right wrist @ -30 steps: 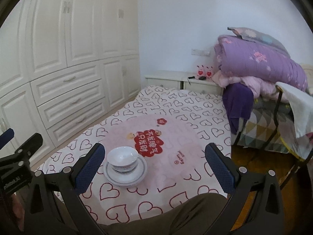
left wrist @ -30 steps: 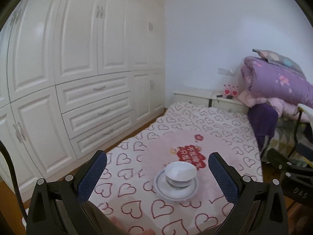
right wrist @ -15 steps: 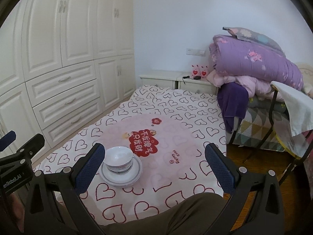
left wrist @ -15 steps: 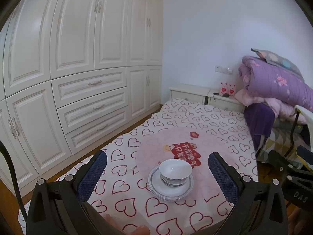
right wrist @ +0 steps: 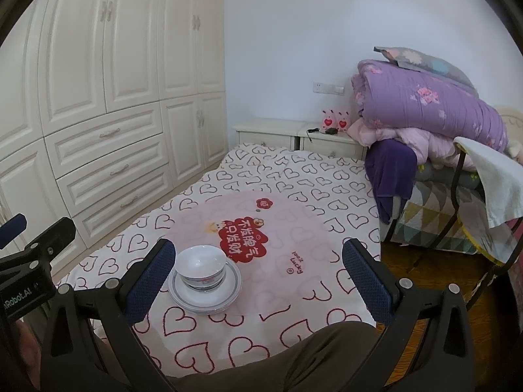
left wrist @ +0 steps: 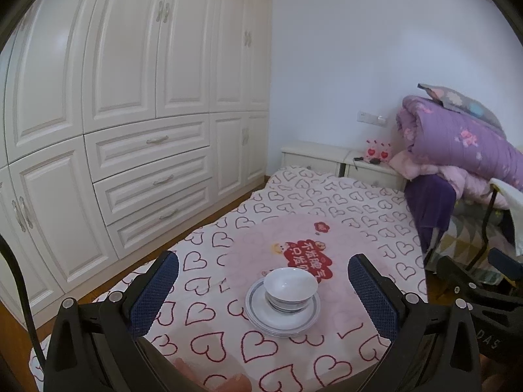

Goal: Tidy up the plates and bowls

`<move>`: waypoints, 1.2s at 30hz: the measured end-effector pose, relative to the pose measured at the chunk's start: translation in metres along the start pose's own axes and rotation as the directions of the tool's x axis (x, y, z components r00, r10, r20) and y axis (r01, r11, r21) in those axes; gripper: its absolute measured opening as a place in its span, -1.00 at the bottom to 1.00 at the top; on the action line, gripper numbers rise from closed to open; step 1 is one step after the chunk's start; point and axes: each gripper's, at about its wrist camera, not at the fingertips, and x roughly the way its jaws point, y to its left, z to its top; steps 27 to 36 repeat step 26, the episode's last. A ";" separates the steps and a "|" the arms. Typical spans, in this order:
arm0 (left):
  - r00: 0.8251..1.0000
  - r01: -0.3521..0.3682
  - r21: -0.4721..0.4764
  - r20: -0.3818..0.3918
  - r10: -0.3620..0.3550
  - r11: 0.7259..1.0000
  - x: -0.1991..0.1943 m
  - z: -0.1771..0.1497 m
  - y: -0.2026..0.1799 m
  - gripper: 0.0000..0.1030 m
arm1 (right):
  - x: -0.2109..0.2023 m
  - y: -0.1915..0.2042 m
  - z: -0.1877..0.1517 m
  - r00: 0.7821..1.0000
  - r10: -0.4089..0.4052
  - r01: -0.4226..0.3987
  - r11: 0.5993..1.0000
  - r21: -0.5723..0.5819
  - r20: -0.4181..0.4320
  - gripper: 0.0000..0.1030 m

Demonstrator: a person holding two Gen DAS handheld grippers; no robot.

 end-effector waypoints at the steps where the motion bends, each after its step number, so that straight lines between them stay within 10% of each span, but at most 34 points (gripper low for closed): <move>1: 1.000 0.002 -0.001 0.000 -0.002 1.000 -0.001 0.000 0.000 0.99 | 0.000 0.001 0.001 1.000 0.002 -0.002 1.000 -0.001 0.001 1.00; 36: 0.998 -0.007 0.005 0.067 0.007 1.000 -0.014 -0.007 -0.005 0.99 | -0.004 0.018 0.006 0.999 0.018 -0.018 1.000 -0.012 0.029 1.00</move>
